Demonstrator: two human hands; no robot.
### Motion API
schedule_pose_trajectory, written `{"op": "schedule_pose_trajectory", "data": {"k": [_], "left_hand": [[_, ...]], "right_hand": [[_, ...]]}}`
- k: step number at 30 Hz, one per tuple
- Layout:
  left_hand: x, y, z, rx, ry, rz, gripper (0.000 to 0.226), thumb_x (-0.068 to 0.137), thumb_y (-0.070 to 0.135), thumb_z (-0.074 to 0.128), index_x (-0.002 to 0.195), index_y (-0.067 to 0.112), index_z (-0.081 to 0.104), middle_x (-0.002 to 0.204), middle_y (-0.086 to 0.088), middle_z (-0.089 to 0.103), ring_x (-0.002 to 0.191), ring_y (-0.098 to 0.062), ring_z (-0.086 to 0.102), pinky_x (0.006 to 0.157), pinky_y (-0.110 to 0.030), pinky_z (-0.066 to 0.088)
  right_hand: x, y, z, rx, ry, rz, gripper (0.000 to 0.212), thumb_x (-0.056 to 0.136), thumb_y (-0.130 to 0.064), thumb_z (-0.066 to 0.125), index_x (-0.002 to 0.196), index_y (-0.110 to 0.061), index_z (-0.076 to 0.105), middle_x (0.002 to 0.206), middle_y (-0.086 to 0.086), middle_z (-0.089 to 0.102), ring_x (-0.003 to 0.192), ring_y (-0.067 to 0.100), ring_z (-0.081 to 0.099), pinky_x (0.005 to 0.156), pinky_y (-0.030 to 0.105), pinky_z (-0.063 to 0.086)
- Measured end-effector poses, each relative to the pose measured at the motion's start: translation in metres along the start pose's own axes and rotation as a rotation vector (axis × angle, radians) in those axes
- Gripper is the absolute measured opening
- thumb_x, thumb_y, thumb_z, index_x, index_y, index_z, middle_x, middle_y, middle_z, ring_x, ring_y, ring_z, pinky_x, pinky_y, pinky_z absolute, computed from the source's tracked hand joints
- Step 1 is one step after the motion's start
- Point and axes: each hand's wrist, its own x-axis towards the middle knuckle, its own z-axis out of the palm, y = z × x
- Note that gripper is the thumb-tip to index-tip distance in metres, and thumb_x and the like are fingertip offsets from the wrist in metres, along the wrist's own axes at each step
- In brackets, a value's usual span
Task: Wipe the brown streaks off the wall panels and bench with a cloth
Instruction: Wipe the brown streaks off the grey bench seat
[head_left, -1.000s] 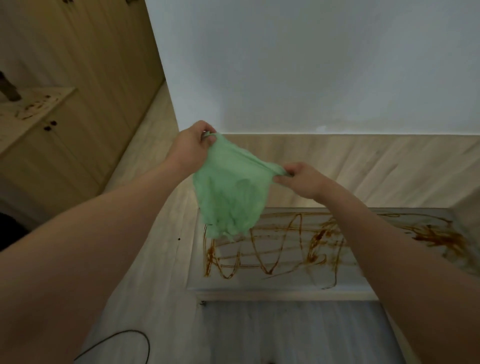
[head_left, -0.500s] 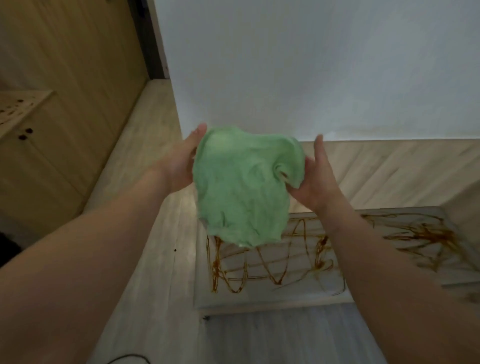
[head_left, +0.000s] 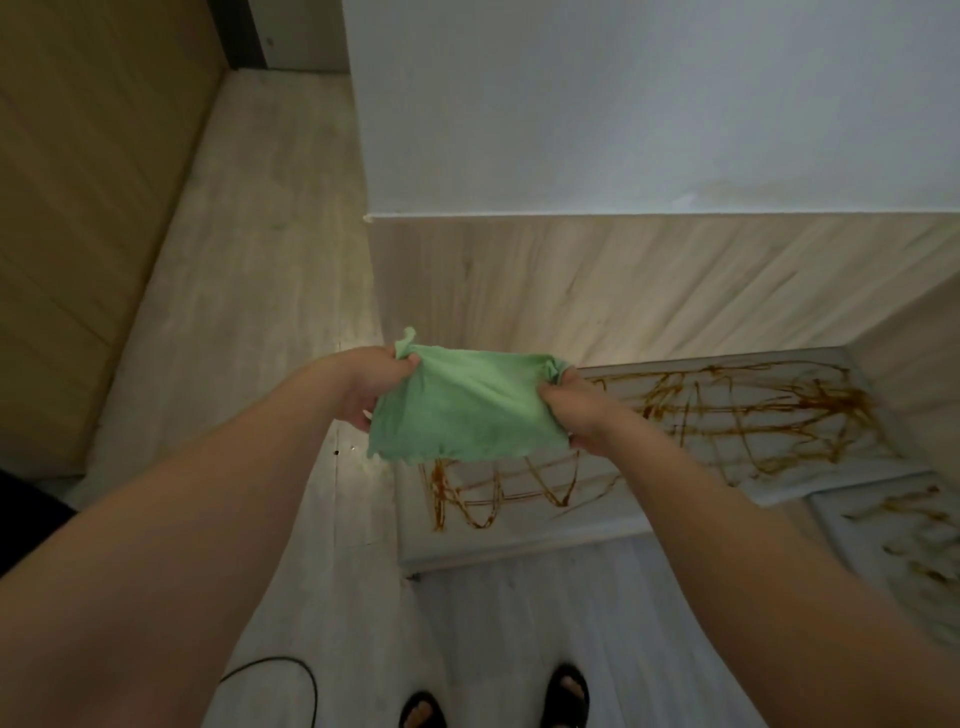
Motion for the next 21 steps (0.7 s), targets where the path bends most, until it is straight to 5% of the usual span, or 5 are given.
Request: {"op": "schedule_pose_trajectory", "data": {"k": [4,9,12,15,21], "left_hand": [[0.002,-0.001,0.000,-0.053,0.127,0.018,0.049,0.102,0.037,0.064,0.131,-0.002,0.056,0.104,-0.017,0.070,0.086,-0.030,0.071,0.068,-0.040,0.060],[0.013,-0.005,0.007,0.020,0.216,0.164,0.053,0.090,0.020,0.074,0.134,0.014,0.044,0.107,-0.015,0.064,0.084,-0.027,0.068,0.061,-0.033,0.056],[0.010,-0.007,0.009,0.459,0.085,0.298,0.060,0.088,0.018,0.070,0.143,0.026,0.049,0.119,-0.006,0.059,0.099,-0.024,0.060,0.075,-0.030,0.049],[0.014,-0.009,0.007,0.880,0.200,0.322,0.041,0.093,0.008,0.060,0.133,0.017,0.066,0.109,0.000,0.058,0.090,-0.018,0.060,0.069,-0.027,0.049],[0.031,0.001,-0.002,0.563,0.290,0.383,0.008,0.093,0.020,0.075,0.093,0.013,0.072,0.084,-0.004,0.063,0.070,-0.021,0.063,0.055,-0.029,0.052]], "right_hand": [[0.005,-0.011,0.016,-0.368,0.122,0.098,0.051,0.111,-0.035,0.034,0.150,-0.002,0.045,0.137,0.016,0.058,0.124,0.036,0.059,0.105,0.044,0.049],[0.011,-0.002,0.015,-0.513,0.278,-0.137,0.078,0.097,-0.064,0.051,0.153,-0.016,0.023,0.123,0.007,0.059,0.108,0.030,0.060,0.085,0.040,0.048],[0.003,0.003,0.009,-0.744,0.077,-0.313,0.072,0.082,-0.076,0.065,0.133,-0.029,0.045,0.114,-0.004,0.053,0.099,0.018,0.060,0.077,0.036,0.050],[0.016,0.013,-0.002,-1.003,0.118,-0.376,0.038,0.092,-0.047,0.072,0.120,-0.025,0.060,0.116,0.002,0.049,0.097,0.023,0.060,0.081,0.034,0.050],[0.025,0.014,-0.037,-0.838,0.292,-0.366,0.029,0.096,-0.039,0.068,0.120,-0.024,0.075,0.146,0.007,0.027,0.133,0.032,0.027,0.117,0.035,0.025]]}}
